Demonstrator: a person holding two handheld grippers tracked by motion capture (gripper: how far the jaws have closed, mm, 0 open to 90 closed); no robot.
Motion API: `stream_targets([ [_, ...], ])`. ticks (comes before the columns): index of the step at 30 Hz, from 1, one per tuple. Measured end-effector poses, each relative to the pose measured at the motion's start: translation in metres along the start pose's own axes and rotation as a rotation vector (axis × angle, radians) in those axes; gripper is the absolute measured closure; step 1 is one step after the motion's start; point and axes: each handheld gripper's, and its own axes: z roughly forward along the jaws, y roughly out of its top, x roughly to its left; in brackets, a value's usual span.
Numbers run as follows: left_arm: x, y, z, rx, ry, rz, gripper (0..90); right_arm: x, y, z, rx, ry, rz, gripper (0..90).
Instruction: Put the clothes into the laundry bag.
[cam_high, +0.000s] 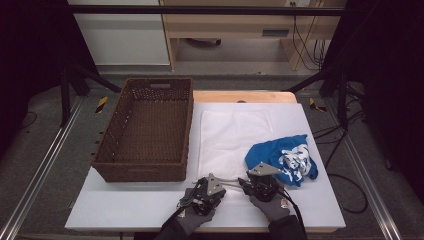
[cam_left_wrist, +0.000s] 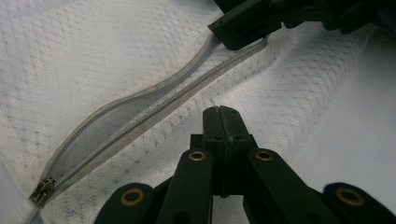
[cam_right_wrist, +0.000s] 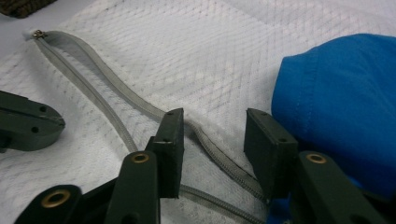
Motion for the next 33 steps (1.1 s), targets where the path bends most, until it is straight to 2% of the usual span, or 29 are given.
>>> stream_targets([
  [10,0.001,0.001,0.000,0.005,-0.007,-0.008,89.8,-0.004,0.003,0.001,0.009,-0.028,0.013,88.5],
  [12,0.001,0.001,0.001,0.004,-0.006,-0.006,89.8,-0.004,0.004,-0.001,0.001,-0.024,0.018,89.0],
  [20,0.000,0.005,0.001,0.016,-0.005,0.002,87.1,-0.008,0.020,-0.019,-0.129,-0.019,0.016,89.1],
  [21,0.000,0.006,0.000,0.012,-0.005,0.006,86.7,-0.008,0.021,-0.019,-0.132,-0.018,0.019,89.1],
  [25,0.006,0.016,-0.014,-0.051,0.003,-0.005,81.5,-0.009,0.026,-0.025,-0.168,-0.012,0.015,89.1],
  [28,0.012,0.031,-0.029,-0.111,0.012,-0.012,77.4,-0.009,0.028,-0.029,-0.193,-0.008,0.011,88.9],
  [30,0.015,0.040,-0.034,-0.130,0.027,-0.012,69.5,-0.009,0.029,-0.030,-0.204,-0.004,0.017,88.9],
  [32,0.019,0.049,-0.035,-0.150,0.036,-0.008,67.9,-0.009,0.030,-0.031,-0.206,-0.003,0.016,88.9],
  [33,0.022,0.055,-0.033,-0.140,0.041,-0.009,65.9,-0.009,0.030,-0.031,-0.209,-0.001,0.016,88.9],
])
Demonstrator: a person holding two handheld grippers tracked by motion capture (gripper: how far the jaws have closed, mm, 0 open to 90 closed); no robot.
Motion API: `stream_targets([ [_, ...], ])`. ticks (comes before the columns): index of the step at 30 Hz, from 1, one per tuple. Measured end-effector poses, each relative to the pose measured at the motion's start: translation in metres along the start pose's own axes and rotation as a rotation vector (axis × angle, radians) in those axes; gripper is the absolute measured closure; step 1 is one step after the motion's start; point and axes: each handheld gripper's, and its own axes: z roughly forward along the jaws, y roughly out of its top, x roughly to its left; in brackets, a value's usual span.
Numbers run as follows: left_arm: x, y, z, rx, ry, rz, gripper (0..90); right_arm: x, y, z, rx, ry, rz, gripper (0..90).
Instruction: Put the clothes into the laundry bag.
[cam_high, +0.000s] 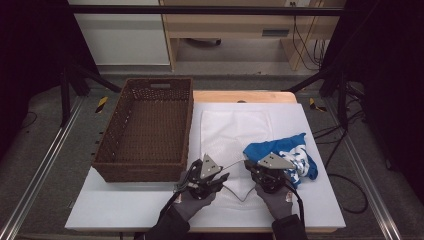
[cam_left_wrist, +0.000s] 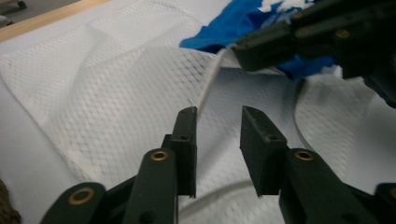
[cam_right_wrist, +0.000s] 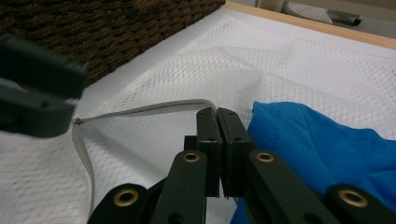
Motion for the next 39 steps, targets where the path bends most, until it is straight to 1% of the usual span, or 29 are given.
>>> stream_targets([
  [3,0.003,0.010,0.013,0.021,0.014,0.029,61.3,0.000,0.001,-0.001,-0.006,0.005,0.001,88.9],
  [4,0.003,0.013,0.017,0.030,0.008,0.035,59.7,0.000,0.001,-0.001,-0.005,0.005,0.002,88.9],
  [7,0.001,0.017,0.028,0.034,0.008,0.055,57.9,-0.002,0.001,-0.002,-0.011,0.014,0.008,88.8],
  [9,0.000,0.018,0.037,0.058,0.015,0.068,57.4,-0.002,0.001,-0.002,-0.016,0.019,0.011,88.8],
  [10,0.000,0.018,0.041,0.066,0.019,0.076,57.5,-0.002,0.001,-0.003,-0.018,0.021,0.009,88.8],
  [12,0.001,0.017,0.048,0.077,0.017,0.073,59.2,-0.002,0.002,-0.003,-0.014,0.029,0.010,88.7],
  [13,0.001,0.016,0.050,0.079,0.013,0.072,61.3,-0.001,0.002,-0.003,-0.015,0.030,0.005,88.6],
  [14,0.001,0.016,0.051,0.085,0.011,0.069,65.6,-0.001,0.003,-0.003,-0.014,0.033,0.009,88.6],
  [16,0.001,0.015,0.052,0.087,0.025,0.075,74.8,-0.001,0.003,-0.003,-0.015,0.033,0.005,88.5],
  [17,0.001,0.015,0.052,0.084,0.023,0.072,80.6,-0.001,0.003,-0.004,-0.016,0.035,0.007,88.3],
  [19,0.002,0.016,0.050,0.076,0.020,0.066,87.5,-0.002,0.003,-0.004,-0.016,0.036,0.008,87.6],
  [22,0.002,0.016,0.048,0.076,0.018,0.075,88.2,-0.001,0.003,-0.004,-0.014,0.039,0.009,86.7],
  [26,0.004,0.017,0.045,0.072,0.013,0.062,88.5,-0.001,0.003,-0.005,-0.008,0.048,0.010,84.4],
  [28,0.005,0.018,0.043,0.063,0.008,0.049,88.5,-0.001,0.003,-0.008,0.004,0.056,0.015,78.4],
  [31,0.008,0.020,0.039,0.049,0.004,0.031,88.5,-0.003,0.000,-0.018,-0.007,0.051,0.015,71.9],
  [33,0.009,0.020,0.036,0.042,0.003,0.025,88.5,-0.004,-0.007,-0.027,-0.007,0.053,0.017,71.3],
  [34,0.009,0.021,0.036,0.040,0.002,0.019,88.6,-0.005,-0.011,-0.031,0.001,0.044,0.013,71.2],
  [35,0.009,0.021,0.035,0.037,0.003,0.017,88.5,-0.006,-0.016,-0.033,0.009,0.040,0.020,71.6],
  [36,0.009,0.021,0.035,0.036,0.003,0.015,88.5,-0.008,-0.020,-0.035,0.020,0.042,0.032,72.3],
  [39,0.008,0.021,0.034,0.033,0.008,0.014,88.5,-0.009,-0.032,-0.034,0.057,0.043,0.040,73.7],
])
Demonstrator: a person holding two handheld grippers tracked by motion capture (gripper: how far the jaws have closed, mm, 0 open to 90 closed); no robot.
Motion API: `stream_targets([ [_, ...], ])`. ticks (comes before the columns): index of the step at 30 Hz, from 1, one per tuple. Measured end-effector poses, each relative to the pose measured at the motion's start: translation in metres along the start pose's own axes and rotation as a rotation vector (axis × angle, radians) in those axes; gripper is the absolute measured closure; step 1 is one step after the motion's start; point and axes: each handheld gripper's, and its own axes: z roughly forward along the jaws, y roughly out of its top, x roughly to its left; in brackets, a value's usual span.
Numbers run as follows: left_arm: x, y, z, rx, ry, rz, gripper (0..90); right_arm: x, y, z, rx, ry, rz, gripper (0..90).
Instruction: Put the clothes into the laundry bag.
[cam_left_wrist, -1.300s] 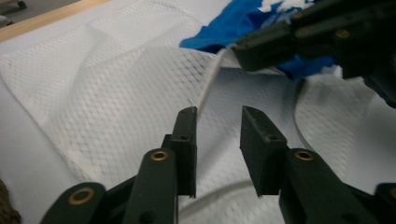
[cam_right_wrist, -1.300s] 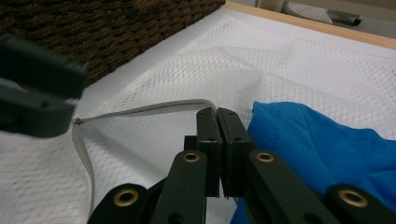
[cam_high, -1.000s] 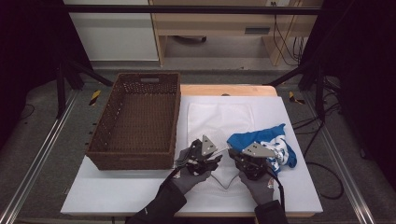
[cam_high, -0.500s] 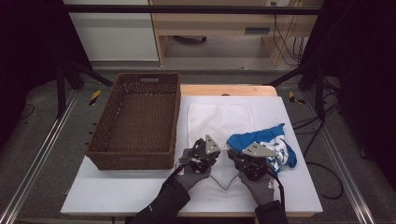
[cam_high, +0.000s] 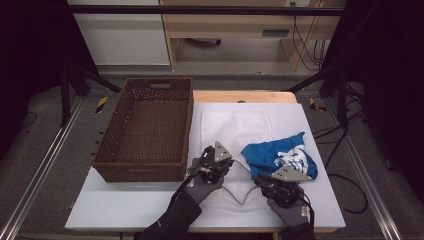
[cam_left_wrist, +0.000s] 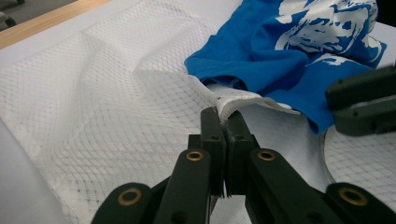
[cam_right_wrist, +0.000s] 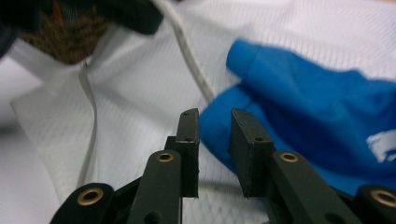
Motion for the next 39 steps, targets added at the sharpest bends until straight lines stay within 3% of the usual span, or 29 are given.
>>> stream_targets([
  [4,0.000,0.000,-0.002,-0.010,-0.002,-0.005,88.5,0.004,-0.011,0.001,0.039,0.004,0.004,73.7],
  [7,0.000,0.000,-0.003,-0.013,-0.002,-0.002,88.5,0.005,-0.013,-0.004,0.024,-0.004,-0.008,71.0],
  [9,0.001,0.000,-0.005,-0.014,-0.003,-0.004,88.5,0.004,-0.008,-0.009,-0.010,-0.024,-0.016,63.0],
  [13,0.002,0.001,-0.006,-0.023,-0.009,-0.014,88.4,-0.009,0.006,-0.011,-0.074,-0.114,-0.003,37.8],
  [16,0.002,0.000,-0.006,-0.020,-0.009,-0.009,88.5,-0.023,0.011,0.002,-0.038,-0.158,0.024,31.6],
  [19,0.002,0.000,-0.004,-0.016,-0.013,-0.012,88.4,-0.033,0.011,0.024,0.026,-0.194,0.031,31.5],
  [20,0.002,0.000,-0.004,-0.016,-0.013,-0.012,88.5,-0.035,0.010,0.030,0.054,-0.215,0.029,32.3],
  [25,-0.001,-0.001,-0.001,-0.007,-0.018,-0.001,88.5,-0.040,0.004,0.049,0.139,-0.229,0.034,45.6],
  [26,-0.001,-0.001,-0.001,-0.007,-0.018,0.000,88.5,-0.042,0.003,0.051,0.150,-0.230,0.023,52.5],
  [29,-0.001,-0.001,-0.001,-0.013,-0.024,-0.008,88.5,-0.043,0.003,0.052,0.159,-0.224,0.052,74.9],
  [31,-0.001,-0.001,-0.001,-0.012,-0.024,-0.013,88.5,-0.045,0.004,0.051,0.166,-0.225,0.068,84.8],
  [34,0.000,0.000,-0.001,-0.014,-0.024,-0.020,88.5,-0.048,0.005,0.040,0.127,-0.210,0.097,87.1],
  [36,0.002,0.000,-0.001,-0.012,-0.024,-0.027,88.5,-0.047,0.008,0.026,0.065,-0.193,0.098,87.2],
  [39,0.004,0.001,0.000,-0.015,-0.029,-0.052,88.5,-0.040,0.014,-0.004,-0.040,-0.132,0.080,87.3],
])
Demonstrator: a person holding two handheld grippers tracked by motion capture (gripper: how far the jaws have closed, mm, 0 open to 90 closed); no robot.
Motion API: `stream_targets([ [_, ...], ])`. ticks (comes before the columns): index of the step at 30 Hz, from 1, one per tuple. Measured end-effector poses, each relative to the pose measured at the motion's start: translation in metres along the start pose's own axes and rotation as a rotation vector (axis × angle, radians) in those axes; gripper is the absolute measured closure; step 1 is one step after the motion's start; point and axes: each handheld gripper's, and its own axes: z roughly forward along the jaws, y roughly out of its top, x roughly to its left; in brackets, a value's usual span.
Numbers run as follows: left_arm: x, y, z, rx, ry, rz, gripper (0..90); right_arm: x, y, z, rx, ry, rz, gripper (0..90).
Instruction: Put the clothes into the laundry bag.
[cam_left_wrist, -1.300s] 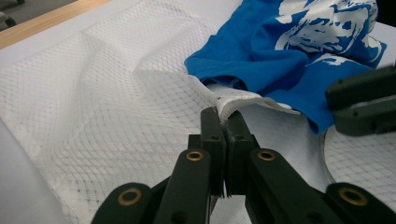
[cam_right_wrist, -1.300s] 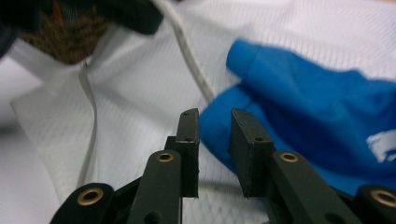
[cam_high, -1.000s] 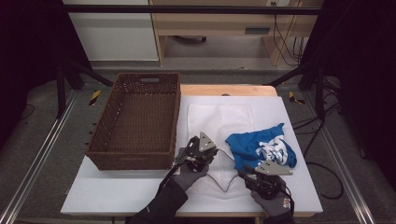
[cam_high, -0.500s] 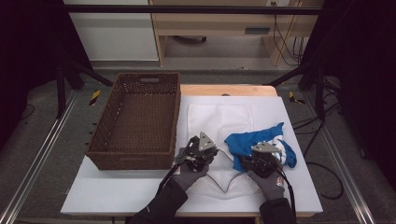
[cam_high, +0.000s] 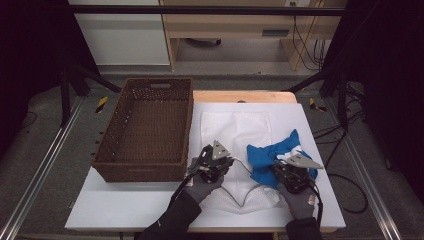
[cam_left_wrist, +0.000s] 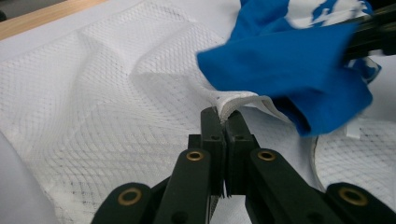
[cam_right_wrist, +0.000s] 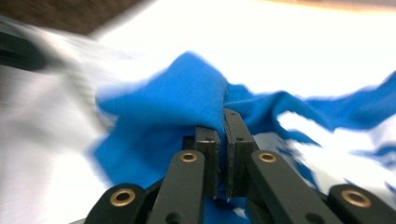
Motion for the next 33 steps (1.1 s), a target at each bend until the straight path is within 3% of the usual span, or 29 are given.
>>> stream_targets([
  [4,0.001,0.004,0.001,-0.001,0.002,-0.018,88.5,0.011,0.004,-0.031,-0.080,0.089,-0.037,87.3],
  [7,0.000,0.008,0.000,-0.004,0.010,-0.020,88.5,0.023,0.005,-0.040,-0.097,0.140,-0.058,87.3],
  [12,-0.001,0.014,-0.003,-0.017,0.016,-0.025,88.5,0.044,-0.004,-0.030,-0.055,0.227,-0.095,87.3],
  [15,-0.002,0.015,-0.004,-0.021,0.013,-0.026,88.5,0.055,-0.016,-0.011,0.021,0.261,-0.105,87.2],
  [18,-0.002,0.015,-0.003,-0.022,0.010,-0.023,88.5,0.061,-0.023,0.008,0.078,0.262,-0.117,86.8],
  [21,-0.003,0.014,-0.004,-0.028,0.005,-0.024,88.5,0.065,-0.029,0.029,0.134,0.223,-0.145,84.0],
  [23,-0.003,0.013,-0.004,-0.028,0.002,-0.022,88.5,0.068,-0.031,0.038,0.163,0.202,-0.132,81.5],
  [25,-0.002,0.011,-0.003,-0.028,0.000,-0.029,88.5,0.069,-0.030,0.040,0.159,0.198,-0.134,75.9],
  [28,0.000,0.008,-0.002,-0.024,0.004,-0.031,88.5,0.070,-0.028,0.035,0.148,0.227,-0.136,63.7],
  [33,0.005,0.004,-0.003,-0.023,0.007,-0.039,88.5,0.061,-0.018,0.003,0.052,0.228,-0.127,50.5],
])
